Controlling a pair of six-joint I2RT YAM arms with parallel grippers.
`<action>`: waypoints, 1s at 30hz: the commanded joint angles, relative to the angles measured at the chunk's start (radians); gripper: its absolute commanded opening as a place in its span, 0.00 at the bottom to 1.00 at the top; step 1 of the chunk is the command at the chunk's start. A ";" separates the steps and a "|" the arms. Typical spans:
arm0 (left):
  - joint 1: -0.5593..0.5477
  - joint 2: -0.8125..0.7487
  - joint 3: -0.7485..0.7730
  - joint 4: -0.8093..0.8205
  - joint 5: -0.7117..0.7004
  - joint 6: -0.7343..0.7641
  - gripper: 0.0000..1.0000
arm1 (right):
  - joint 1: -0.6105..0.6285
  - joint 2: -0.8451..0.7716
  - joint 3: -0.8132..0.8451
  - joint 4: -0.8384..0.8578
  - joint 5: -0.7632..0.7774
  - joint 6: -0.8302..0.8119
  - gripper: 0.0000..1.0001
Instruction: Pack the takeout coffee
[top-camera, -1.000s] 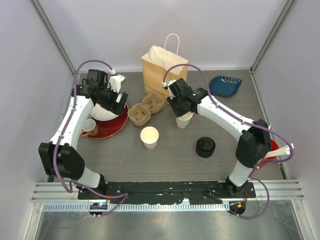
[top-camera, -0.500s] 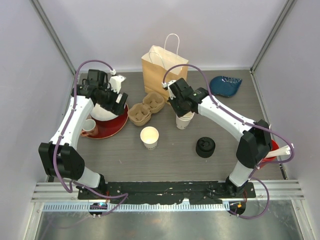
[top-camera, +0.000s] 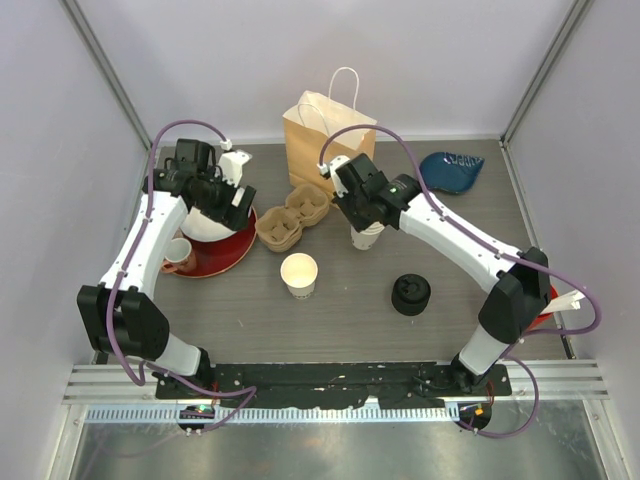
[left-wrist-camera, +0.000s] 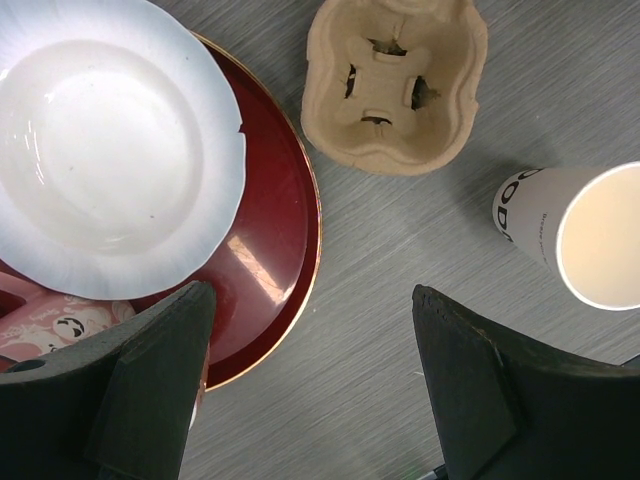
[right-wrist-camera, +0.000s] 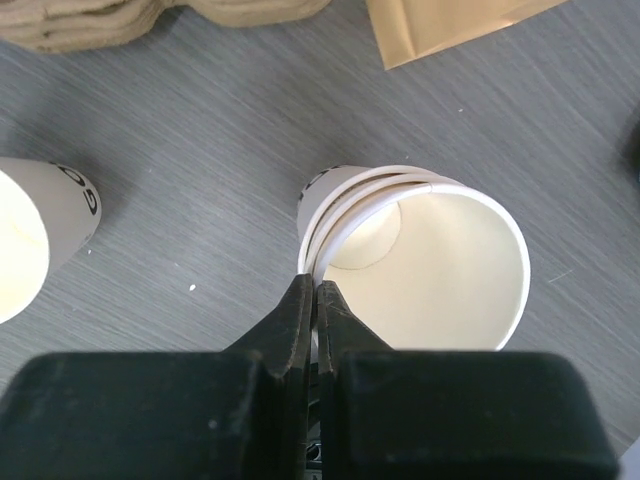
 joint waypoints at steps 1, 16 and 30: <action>0.001 -0.022 0.013 -0.001 0.024 0.003 0.84 | 0.003 -0.006 -0.046 0.039 -0.040 -0.013 0.01; -0.330 0.168 0.029 0.291 0.259 -0.549 0.65 | 0.002 -0.121 -0.161 0.131 -0.147 -0.081 0.01; -0.392 0.348 0.042 0.578 0.360 -0.865 0.56 | 0.002 -0.159 -0.218 0.171 -0.178 -0.087 0.01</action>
